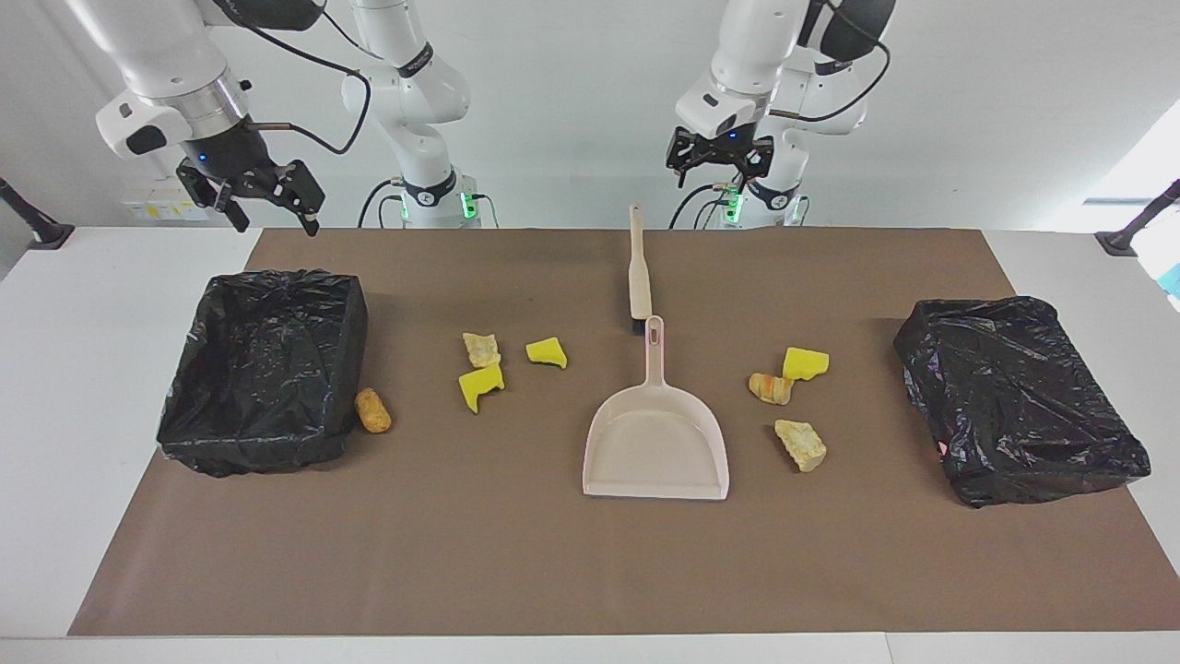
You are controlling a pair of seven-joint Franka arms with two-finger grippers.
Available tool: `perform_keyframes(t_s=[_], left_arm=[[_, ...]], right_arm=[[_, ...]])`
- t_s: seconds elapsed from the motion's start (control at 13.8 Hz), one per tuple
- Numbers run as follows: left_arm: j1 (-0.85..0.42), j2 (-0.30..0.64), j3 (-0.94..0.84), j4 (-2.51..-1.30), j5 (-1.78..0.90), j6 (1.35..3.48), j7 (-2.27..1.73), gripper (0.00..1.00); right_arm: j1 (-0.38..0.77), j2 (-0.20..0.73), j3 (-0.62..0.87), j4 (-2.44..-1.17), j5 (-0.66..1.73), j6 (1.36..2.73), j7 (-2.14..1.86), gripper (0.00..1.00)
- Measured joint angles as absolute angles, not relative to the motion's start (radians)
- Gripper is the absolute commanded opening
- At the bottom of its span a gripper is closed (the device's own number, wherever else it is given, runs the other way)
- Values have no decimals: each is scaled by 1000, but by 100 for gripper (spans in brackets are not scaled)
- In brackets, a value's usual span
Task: Sweep and dump trash in bin
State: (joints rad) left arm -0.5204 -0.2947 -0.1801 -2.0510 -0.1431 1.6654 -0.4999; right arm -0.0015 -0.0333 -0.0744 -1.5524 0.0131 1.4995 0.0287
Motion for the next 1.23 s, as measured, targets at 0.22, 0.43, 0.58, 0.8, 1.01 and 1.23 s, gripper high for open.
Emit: perform_keyframes(t_s=[0.22, 0.43, 0.58, 0.8, 1.01, 1.23], left_arm=[[-619, -281, -181, -2210, -146, 1827, -558, 100], [-686, -200, -180, -2359, -151, 2039, -608, 100], [-706, -143, -180, -2376, -153, 2089, -628, 100], [-727, -122, -179, -2393, -154, 2093, -628, 100], [-740, -122, -179, -2411, -175, 2093, -628, 100], [-757, -123, -179, -2416, -191, 2093, -628, 100]], right_arm=[[-1, -33, -74, -1552, 13, 1500, 29, 100], [-1, -33, -74, -1552, 13, 1500, 29, 100], [-1, -33, -74, -1552, 13, 1500, 29, 100], [-1, -33, -74, -1552, 13, 1500, 29, 100], [-1, -33, -74, -1552, 13, 1500, 29, 100], [-2, -33, -75, -1552, 13, 1500, 29, 100]])
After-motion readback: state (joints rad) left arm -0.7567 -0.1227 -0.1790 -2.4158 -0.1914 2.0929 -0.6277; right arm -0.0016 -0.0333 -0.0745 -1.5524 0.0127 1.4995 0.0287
